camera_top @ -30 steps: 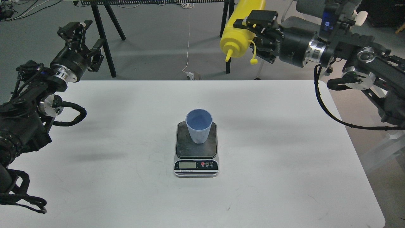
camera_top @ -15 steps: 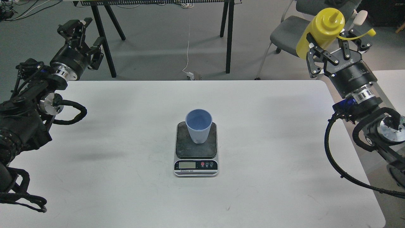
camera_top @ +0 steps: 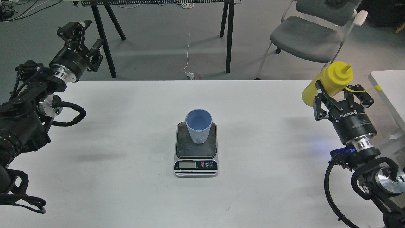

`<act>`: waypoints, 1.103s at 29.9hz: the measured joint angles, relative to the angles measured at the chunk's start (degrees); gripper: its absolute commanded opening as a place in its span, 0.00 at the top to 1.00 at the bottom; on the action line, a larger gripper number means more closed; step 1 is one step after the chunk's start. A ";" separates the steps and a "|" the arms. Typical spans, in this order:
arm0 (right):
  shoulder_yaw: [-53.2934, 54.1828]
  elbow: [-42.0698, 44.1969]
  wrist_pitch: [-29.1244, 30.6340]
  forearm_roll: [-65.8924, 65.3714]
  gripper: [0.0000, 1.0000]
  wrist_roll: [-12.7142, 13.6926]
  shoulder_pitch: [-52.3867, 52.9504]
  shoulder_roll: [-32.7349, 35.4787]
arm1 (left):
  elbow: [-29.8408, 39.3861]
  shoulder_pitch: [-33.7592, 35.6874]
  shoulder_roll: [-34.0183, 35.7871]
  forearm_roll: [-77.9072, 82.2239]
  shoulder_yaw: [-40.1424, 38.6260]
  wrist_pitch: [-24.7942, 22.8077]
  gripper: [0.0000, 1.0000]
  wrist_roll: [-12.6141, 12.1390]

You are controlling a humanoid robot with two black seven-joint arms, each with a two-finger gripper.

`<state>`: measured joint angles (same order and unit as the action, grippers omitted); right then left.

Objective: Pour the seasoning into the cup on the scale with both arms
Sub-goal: 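Lower the yellow bottle onto the table with the right gripper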

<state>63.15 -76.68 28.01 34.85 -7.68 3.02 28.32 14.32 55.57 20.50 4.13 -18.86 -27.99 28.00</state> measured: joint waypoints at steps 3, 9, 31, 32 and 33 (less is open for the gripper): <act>1.37 0.09 0.00 -0.18 0.49 -0.08 -3.12 -1.34 | 0.00 0.07 -0.06 0.00 0.27 0.00 0.33 0.00; 2.43 0.95 0.00 -0.21 0.49 -0.16 -6.27 -2.64 | 0.00 0.04 -0.35 0.00 0.32 0.00 0.33 0.00; 2.77 10.32 0.00 -2.66 0.41 0.21 -6.90 -8.53 | 0.01 -0.18 -0.23 0.00 0.38 -0.01 0.33 0.00; 2.76 10.36 0.00 -2.81 0.39 0.21 -6.89 -8.54 | 0.00 -0.17 -0.18 0.00 0.38 0.00 0.33 0.00; 2.76 10.37 0.00 -3.10 0.38 0.20 -6.89 -8.54 | 0.00 -0.17 -0.18 0.00 0.38 0.00 0.33 0.00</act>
<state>65.92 -66.31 28.01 31.75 -7.48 -3.87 19.78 14.32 55.39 20.32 4.13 -18.48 -28.00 28.00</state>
